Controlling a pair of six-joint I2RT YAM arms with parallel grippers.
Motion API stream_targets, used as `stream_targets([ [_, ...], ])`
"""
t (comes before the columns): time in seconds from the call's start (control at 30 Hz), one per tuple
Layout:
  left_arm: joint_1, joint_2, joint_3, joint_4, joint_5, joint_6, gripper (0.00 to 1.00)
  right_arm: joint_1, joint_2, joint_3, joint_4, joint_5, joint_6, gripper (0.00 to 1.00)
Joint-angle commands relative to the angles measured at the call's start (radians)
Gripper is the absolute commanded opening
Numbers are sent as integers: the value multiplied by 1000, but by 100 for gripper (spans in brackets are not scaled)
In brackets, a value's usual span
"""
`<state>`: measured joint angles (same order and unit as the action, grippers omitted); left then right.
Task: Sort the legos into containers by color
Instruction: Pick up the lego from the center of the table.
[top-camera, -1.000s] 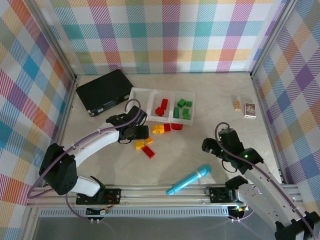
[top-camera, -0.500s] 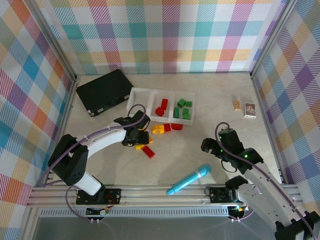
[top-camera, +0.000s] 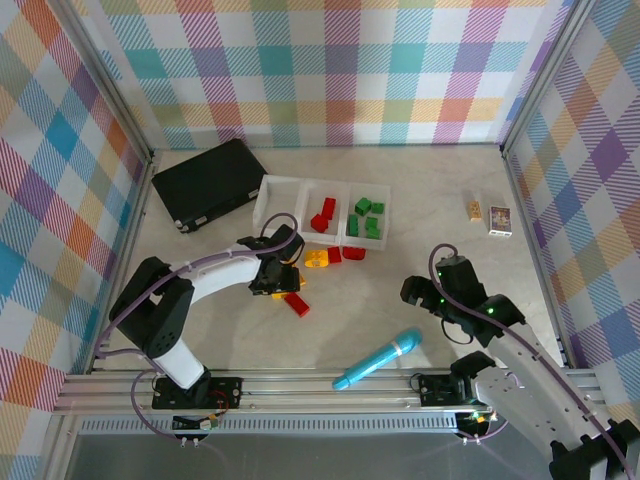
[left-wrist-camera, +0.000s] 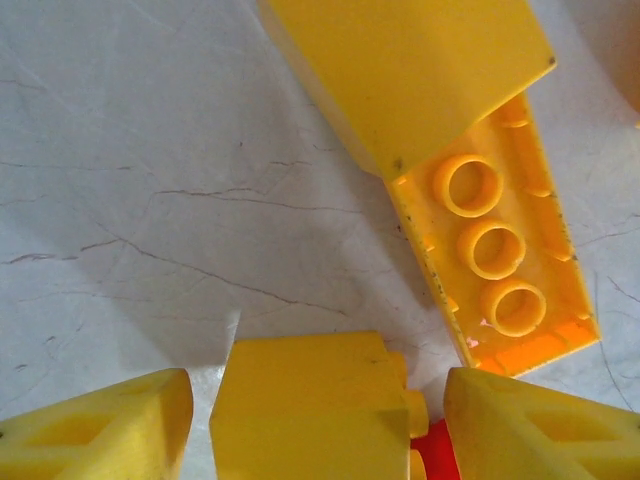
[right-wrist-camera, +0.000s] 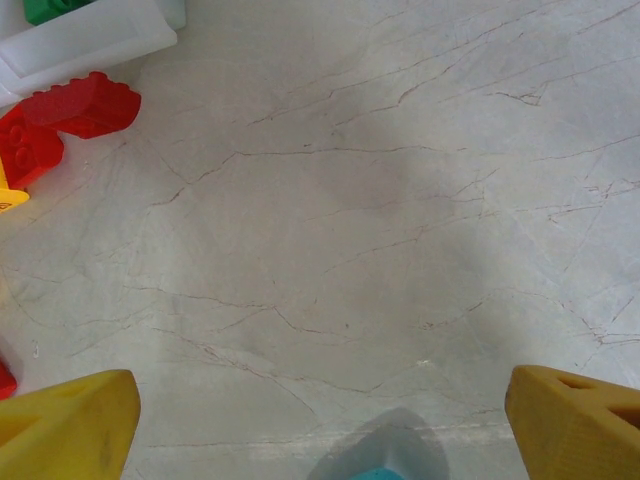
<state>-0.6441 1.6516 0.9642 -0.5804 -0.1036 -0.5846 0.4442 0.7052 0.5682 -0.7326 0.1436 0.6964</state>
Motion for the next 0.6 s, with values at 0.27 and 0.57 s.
stream_targets([
  [0.27,0,22,-26,8,-16,-18,44,-6,16,18,34,-16,9,94],
  [0.57,22,-42,18,-45,-38,18,23,-6,42,28,42,-11,3,94],
])
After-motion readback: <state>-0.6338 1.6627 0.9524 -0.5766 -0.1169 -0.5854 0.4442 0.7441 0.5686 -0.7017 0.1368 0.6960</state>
